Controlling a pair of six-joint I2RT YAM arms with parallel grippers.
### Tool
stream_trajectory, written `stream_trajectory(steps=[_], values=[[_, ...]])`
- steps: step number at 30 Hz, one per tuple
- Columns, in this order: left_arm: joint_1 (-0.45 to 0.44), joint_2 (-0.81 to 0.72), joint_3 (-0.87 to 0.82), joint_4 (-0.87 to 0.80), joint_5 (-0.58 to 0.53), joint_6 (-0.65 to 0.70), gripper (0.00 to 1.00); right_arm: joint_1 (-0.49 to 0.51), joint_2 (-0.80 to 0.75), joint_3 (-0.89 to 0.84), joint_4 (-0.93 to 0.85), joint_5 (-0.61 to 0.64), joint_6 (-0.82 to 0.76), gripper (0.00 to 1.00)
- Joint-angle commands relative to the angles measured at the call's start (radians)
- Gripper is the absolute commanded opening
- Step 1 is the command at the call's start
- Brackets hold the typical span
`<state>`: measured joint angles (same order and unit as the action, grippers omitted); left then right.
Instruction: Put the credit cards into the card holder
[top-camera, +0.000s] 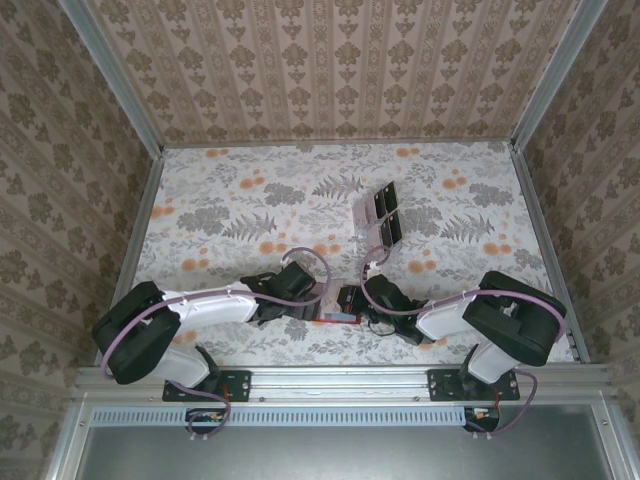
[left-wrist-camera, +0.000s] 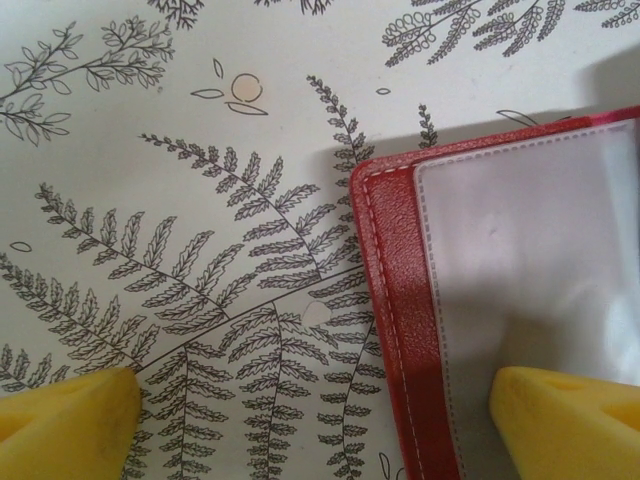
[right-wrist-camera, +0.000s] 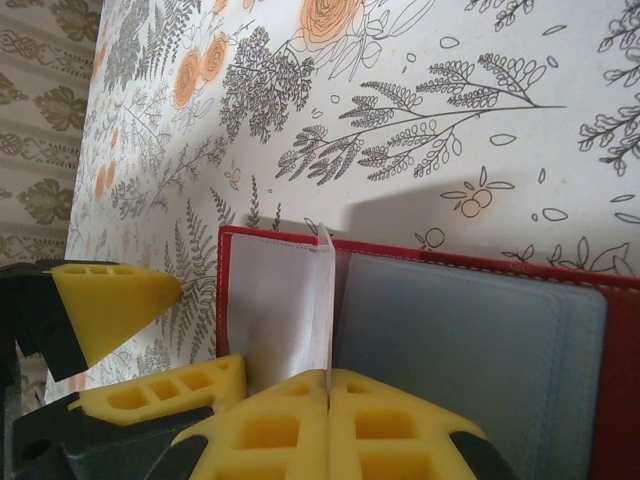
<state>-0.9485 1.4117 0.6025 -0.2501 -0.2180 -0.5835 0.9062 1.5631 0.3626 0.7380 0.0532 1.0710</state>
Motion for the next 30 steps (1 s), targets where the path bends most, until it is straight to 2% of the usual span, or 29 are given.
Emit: stream_trajectory(steps=[1, 15, 30], values=[[-0.005, 0.001, -0.021, -0.031, -0.006, -0.016, 1.0, 0.014, 0.012, -0.026, 0.012, -0.007, 0.012, 0.0], [-0.006, -0.019, -0.031, -0.036, -0.009, -0.019, 1.0, 0.013, -0.16, -0.068, -0.132, 0.101, 0.002, 0.0], [-0.007, -0.027, -0.052, -0.018, 0.002, -0.033, 1.0, 0.026, -0.158, -0.018, -0.104, 0.079, -0.002, 0.0]])
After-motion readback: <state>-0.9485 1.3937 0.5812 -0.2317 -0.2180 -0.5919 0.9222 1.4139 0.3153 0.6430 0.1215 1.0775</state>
